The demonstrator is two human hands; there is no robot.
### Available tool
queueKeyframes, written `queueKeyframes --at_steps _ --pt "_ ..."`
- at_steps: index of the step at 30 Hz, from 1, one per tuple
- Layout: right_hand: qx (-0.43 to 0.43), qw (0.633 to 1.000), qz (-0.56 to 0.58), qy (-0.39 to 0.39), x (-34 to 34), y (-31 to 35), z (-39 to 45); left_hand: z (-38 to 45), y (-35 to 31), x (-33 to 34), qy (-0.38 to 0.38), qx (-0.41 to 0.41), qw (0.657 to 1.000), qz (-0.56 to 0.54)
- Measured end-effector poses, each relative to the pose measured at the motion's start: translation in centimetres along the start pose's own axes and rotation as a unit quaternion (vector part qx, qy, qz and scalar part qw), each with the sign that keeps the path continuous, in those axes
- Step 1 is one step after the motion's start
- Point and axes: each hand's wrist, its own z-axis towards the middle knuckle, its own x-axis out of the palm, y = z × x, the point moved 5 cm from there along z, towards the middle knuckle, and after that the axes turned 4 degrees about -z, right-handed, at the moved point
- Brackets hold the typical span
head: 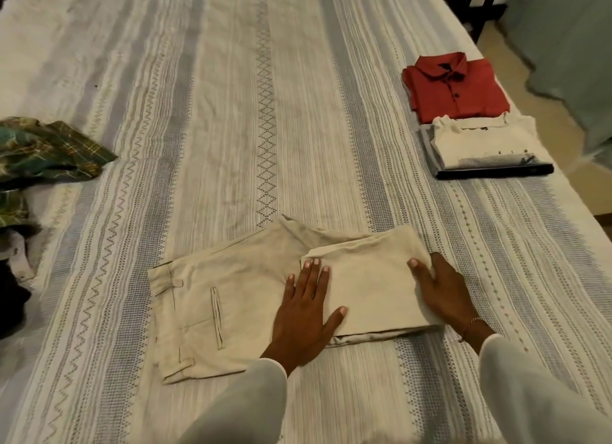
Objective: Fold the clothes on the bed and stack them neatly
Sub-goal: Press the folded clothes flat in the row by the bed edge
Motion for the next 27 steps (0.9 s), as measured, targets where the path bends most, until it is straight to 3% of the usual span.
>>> queueKeyframes --at_steps 3,6,10,12,15,16,18,20,21,23,25,27 --pt "-0.022 0.999 -0.019 -0.029 -3.1 0.1 0.7 1.1 -1.8 0.3 0.011 0.035 0.997 -0.069" --pt "-0.061 0.994 -0.051 -0.074 -6.9 0.6 0.8 2.2 -3.4 0.1 0.02 0.068 0.971 -0.229" --pt "-0.09 0.993 -0.04 -0.065 -9.2 5.5 -0.4 1.4 -4.1 -1.8 0.009 -0.051 0.91 -0.412" --pt "-0.115 0.993 -0.021 -0.024 -8.9 9.3 -1.9 0.7 -4.9 -3.9 0.036 -0.128 0.817 -0.562" --pt "-0.16 0.985 0.013 0.061 -6.8 15.5 -5.4 -0.3 -5.1 -7.5 0.071 -0.193 0.628 -0.75" --pt "-0.18 0.978 0.02 0.104 -5.4 17.5 -6.7 -0.8 -4.4 -8.8 0.068 -0.199 0.591 -0.778" --pt "-0.225 0.948 0.058 0.219 -2.2 20.7 -9.4 -2.2 -2.1 -10.6 0.042 -0.219 0.551 -0.804" --pt "-0.254 0.907 0.101 0.321 1.0 22.2 -11.5 -4.1 0.7 -11.3 -0.005 -0.277 0.533 -0.8" --pt "-0.271 0.901 0.105 0.323 2.7 22.4 -11.9 -5.2 2.6 -11.3 -0.031 -0.303 0.539 -0.785" --pt "-0.298 0.924 0.077 0.225 5.7 21.1 -11.3 -7.2 5.4 -10.8 -0.064 -0.332 0.54 -0.771" --pt "-0.303 0.943 -0.041 0.128 8.6 19.3 -10.2 -8.8 7.4 -10.4 -0.078 -0.353 0.515 -0.777" --pt "-0.266 0.938 -0.192 0.113 11.4 17.9 -9.4 -9.7 8.7 -10.2 -0.086 -0.358 0.499 -0.784"
